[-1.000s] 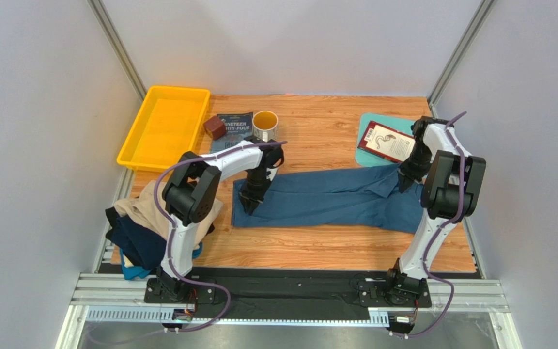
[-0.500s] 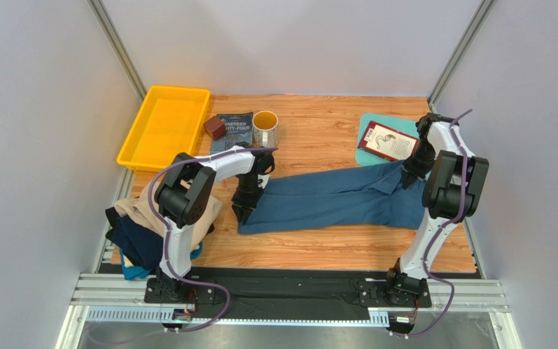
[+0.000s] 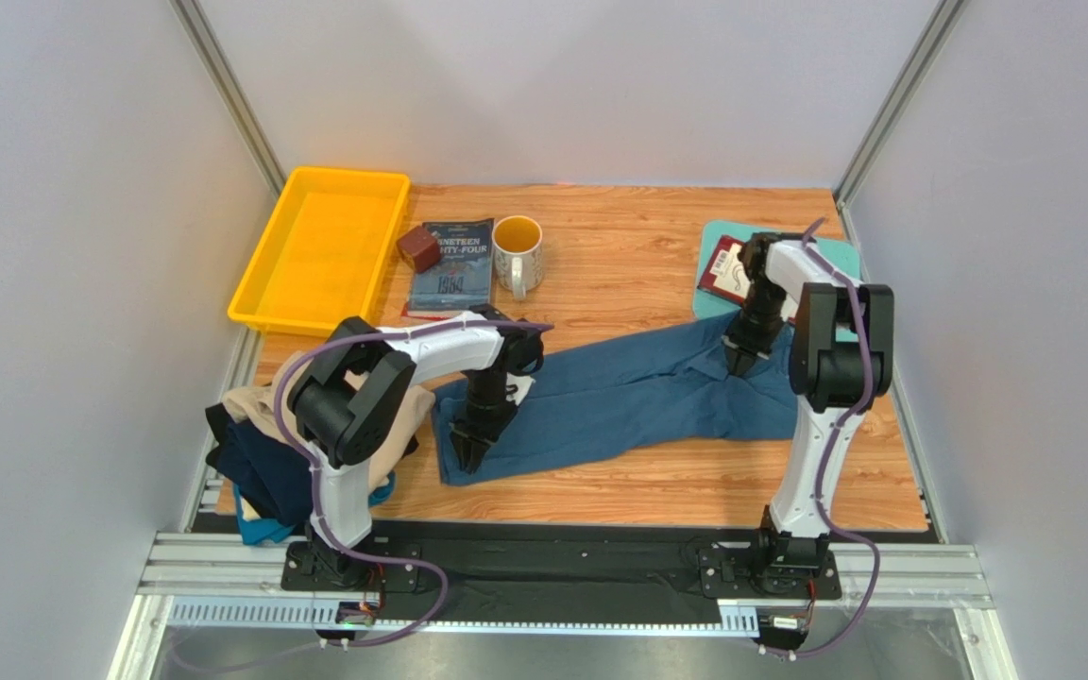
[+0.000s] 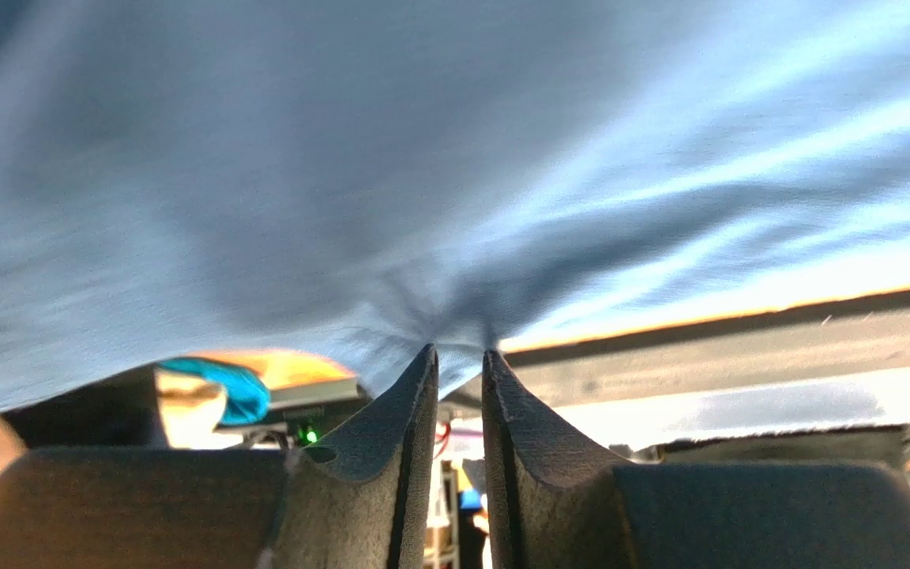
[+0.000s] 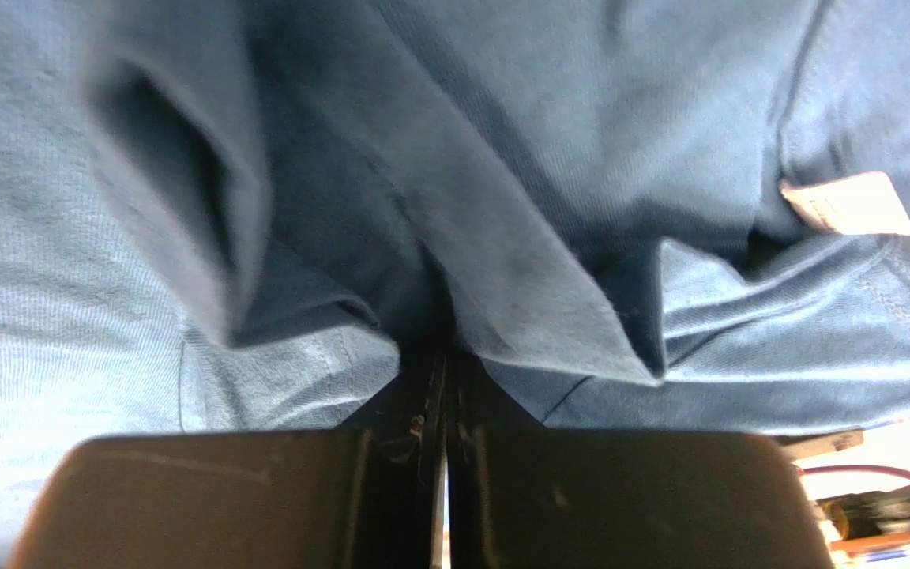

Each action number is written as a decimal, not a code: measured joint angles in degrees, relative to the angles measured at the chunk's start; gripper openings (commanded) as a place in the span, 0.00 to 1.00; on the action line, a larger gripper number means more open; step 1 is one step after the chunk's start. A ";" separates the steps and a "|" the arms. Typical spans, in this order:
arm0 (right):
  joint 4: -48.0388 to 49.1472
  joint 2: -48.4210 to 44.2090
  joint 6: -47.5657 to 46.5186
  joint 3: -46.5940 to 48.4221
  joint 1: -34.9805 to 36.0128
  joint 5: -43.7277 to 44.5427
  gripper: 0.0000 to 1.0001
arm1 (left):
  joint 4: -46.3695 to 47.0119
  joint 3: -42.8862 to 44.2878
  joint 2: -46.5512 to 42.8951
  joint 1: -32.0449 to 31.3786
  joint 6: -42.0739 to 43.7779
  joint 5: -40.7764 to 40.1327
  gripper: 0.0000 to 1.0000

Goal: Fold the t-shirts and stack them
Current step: Rotate the tshirt 90 degrees

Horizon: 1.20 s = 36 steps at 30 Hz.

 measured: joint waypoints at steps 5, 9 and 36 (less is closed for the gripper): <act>-3.37 5.18 -0.76 7.41 5.49 -3.41 0.00 | -0.63 -3.85 -2.71 -1.77 -0.13 1.49 0.25; -7.54 11.39 -1.36 17.33 9.14 -6.14 0.00 | -0.24 -6.34 -4.57 -2.43 -0.42 3.32 0.25; 0.13 30.45 0.31 51.34 15.30 -27.32 0.42 | 2.67 -9.70 -4.00 -3.41 0.37 7.96 0.21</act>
